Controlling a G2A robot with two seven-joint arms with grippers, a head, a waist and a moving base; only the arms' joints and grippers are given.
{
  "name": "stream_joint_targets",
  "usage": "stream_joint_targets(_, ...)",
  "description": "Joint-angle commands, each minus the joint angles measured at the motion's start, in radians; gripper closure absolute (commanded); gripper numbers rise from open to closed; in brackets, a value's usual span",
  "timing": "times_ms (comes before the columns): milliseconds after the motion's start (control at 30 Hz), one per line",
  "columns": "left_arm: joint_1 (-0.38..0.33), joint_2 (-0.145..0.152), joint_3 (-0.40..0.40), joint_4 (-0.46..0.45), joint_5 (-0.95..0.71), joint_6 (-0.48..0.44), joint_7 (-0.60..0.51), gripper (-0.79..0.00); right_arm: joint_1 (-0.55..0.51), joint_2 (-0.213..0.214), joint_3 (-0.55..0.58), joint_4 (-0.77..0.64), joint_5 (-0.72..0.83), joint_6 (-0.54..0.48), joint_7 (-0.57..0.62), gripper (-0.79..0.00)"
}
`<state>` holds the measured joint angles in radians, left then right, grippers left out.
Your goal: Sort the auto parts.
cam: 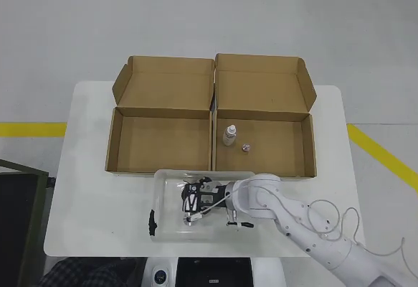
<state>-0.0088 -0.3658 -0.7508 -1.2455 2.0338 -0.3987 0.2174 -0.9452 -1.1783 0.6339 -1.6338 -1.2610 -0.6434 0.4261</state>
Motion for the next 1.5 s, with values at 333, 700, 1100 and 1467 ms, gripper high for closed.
stream_joint_targets(333,0.000,0.000,0.000,0.000,0.000,0.000,0.000,-0.785,0.008,-0.019,-0.010,0.042,0.030,-0.026,-0.022,-0.151)
stream_joint_targets(700,0.000,0.000,0.000,0.000,0.000,0.000,0.000,-0.785,-0.004,-0.021,0.028,0.018,0.111,-0.064,-0.065,0.000)
stream_joint_targets(1100,0.000,0.000,0.000,0.000,0.000,0.000,0.000,-0.785,-0.047,-0.002,0.131,-0.053,0.211,-0.086,-0.109,0.000)
stream_joint_targets(1467,0.000,0.000,0.000,0.000,0.000,0.000,0.000,-0.785,-0.096,0.016,0.236,-0.109,0.318,-0.090,-0.145,0.000)
